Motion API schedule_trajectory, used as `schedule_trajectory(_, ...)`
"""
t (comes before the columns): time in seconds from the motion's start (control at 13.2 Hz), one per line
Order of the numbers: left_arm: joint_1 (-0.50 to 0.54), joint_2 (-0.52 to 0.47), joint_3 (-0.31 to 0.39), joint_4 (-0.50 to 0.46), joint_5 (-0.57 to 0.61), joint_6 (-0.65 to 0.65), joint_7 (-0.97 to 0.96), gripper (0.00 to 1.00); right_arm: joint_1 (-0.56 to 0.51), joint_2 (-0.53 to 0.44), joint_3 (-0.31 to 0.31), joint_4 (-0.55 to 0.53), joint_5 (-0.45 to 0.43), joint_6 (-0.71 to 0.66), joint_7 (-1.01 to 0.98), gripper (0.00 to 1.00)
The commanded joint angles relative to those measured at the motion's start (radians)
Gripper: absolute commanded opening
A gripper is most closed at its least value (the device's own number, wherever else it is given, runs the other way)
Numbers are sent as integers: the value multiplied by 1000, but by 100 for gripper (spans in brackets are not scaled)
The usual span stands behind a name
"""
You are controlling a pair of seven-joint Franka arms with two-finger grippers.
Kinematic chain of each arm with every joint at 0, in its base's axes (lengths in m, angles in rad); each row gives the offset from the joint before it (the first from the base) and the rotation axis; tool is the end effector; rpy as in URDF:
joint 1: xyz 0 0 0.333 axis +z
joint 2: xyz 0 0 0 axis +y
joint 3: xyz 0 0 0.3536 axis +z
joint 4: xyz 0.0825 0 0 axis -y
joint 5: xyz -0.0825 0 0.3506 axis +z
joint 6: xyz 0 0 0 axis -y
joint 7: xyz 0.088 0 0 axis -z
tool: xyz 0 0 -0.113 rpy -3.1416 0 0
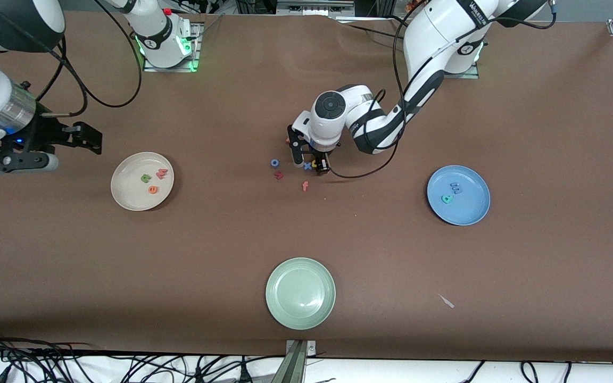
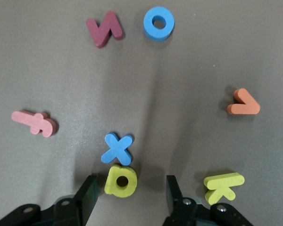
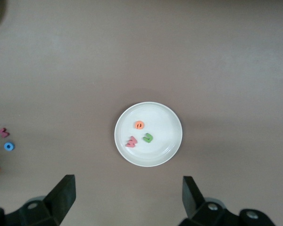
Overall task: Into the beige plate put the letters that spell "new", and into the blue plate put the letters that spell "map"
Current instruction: 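Grasp the yellow d with the left gripper and lift it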
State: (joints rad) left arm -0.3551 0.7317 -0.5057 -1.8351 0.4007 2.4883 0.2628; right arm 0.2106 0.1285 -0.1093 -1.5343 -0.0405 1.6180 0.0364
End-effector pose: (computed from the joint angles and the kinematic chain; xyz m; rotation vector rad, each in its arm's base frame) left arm 0.4477 -0.4666 0.2207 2.4037 -1.8766 0.0280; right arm 0.5636 0.0572 0.6068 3.0819 0.1053 -0.0620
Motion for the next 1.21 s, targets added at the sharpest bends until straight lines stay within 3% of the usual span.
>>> schedule_trajectory(0.0, -25, 26, 10, 37, 36, 0, -10, 65, -48, -78, 16, -75, -6, 19, -16, 100)
schedule_trajectory(0.23, -28, 31, 10, 37, 36, 0, -10, 58, -57, -89, 25, -92, -4, 23, -29, 100)
schedule_trajectory(0.38, -28, 31, 10, 37, 36, 0, -10, 26, -73, -101, 23, -92, 11, 36, -50, 100)
schedule_trajectory(0.45, -28, 31, 10, 37, 36, 0, -8, 17, -71, -104, 22, -90, 16, 37, -49, 100)
schedule_trajectory(0.83, -13, -1, 26, 37, 38, -17, -2, 12, -69, -98, 23, -92, 25, 79, -55, 100)
schedule_trajectory(1.13, 39, -121, 19, 39, 35, -210, 16, 11, -74, -99, 22, -92, 45, 68, -35, 100)
